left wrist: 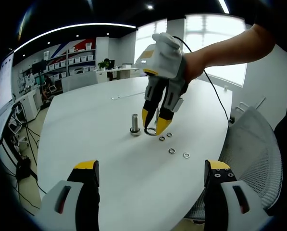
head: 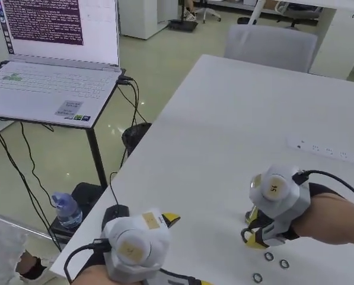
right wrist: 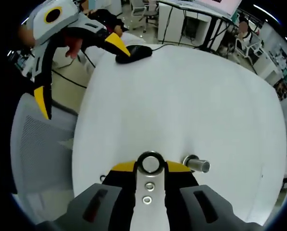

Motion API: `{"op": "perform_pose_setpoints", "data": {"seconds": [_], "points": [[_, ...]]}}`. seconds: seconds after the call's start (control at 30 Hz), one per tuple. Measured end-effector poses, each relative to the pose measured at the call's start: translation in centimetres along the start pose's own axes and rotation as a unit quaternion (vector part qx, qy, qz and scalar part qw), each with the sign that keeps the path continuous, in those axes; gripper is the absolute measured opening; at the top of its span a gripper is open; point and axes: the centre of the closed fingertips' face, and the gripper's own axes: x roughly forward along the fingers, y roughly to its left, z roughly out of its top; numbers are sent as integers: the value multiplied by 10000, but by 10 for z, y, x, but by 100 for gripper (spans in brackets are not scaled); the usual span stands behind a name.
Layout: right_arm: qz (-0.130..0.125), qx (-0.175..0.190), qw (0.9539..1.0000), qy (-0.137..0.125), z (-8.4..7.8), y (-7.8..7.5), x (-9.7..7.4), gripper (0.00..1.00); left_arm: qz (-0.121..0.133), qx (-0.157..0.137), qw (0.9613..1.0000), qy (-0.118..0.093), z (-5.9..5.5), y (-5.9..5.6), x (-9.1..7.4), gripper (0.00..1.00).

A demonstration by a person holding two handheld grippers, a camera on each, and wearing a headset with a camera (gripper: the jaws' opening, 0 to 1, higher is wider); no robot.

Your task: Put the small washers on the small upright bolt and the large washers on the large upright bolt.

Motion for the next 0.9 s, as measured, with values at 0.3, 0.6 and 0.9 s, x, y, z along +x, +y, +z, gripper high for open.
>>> {"op": "perform_pose_setpoints", "data": {"seconds": [0.3,0.6,0.9], "points": [[-125,132,9998,25,-12,-13,-26,22,-2,-101,9999,-21,2,2,3,91],[-278,385,9989,-40,-23,-31,-47,22,14,-63,9999,120,-1,-1,8,91],[-400,389,9984,-7,-23,-48,-49,22,49,-57,9998,200,-2,-1,10,91]]}}
